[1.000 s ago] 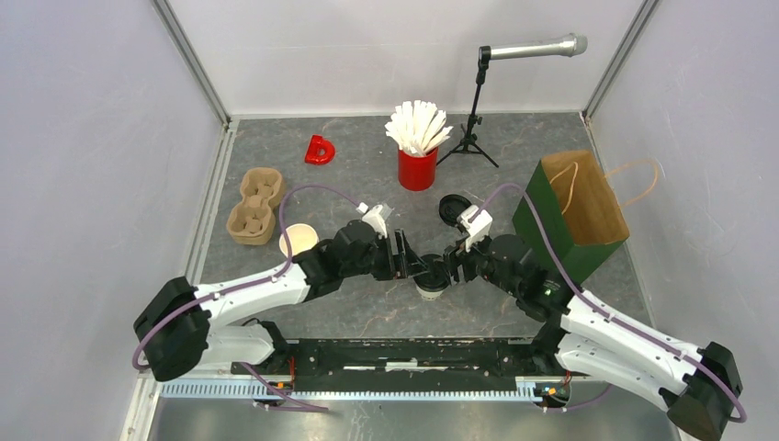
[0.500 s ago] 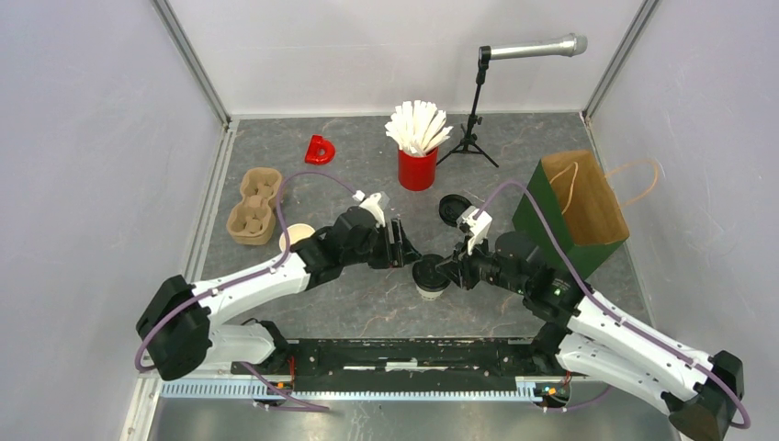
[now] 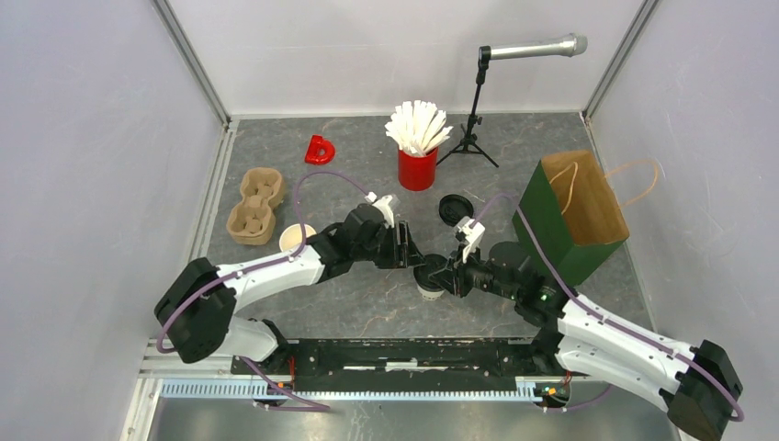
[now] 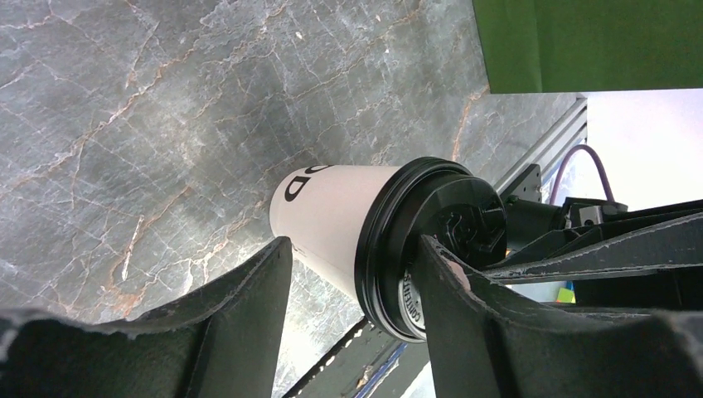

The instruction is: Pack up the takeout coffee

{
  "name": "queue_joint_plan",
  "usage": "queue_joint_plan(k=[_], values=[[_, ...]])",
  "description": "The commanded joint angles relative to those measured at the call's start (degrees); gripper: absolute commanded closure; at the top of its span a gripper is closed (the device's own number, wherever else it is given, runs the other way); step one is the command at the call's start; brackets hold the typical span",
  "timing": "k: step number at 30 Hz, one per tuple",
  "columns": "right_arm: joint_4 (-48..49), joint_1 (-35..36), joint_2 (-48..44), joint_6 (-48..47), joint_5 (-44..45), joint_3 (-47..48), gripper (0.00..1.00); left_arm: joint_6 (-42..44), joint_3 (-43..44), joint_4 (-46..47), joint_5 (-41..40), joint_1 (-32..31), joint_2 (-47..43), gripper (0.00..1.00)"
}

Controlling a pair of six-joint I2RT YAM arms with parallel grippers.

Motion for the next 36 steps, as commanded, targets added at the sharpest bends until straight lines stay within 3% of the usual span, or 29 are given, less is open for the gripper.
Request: queue_joint_plan(k=[1,9,22,25,30,36], values=[[4.8,-0.1,-2.2,2.0,3.6,-7.9,0.77,3.4,0.6,-2.5,-1.8,0.2,2.2,0.38],[8.7,-0.1,-3.4,6.4,5.1,-19.8,0.78,2.2,-3.6,-1.8,-3.6,0.1,3.8,0.4],[5.4,-0.2,-7.2,9.4,5.9,-27.3,0.78,-1.4,-9.3,4.5,-3.3,0.1,6.3,0.43],[5.5,-0.2,-7.8,7.4,4.8,-21.6,0.75,-1.5,-8.1,6.4,-0.1,0.2,4.8,0.42],[-1.6,-0.2,-4.6,0.9,6.0,-1.1,0.61,-1.4,0.5,6.2,6.5,1.7,1.3,0.35],[-10.5,-0.2,-3.8,-5.4,9.4,13.5,0.44,5.7,12.1,-6.9,3.8,2.4,-1.0,0.22]])
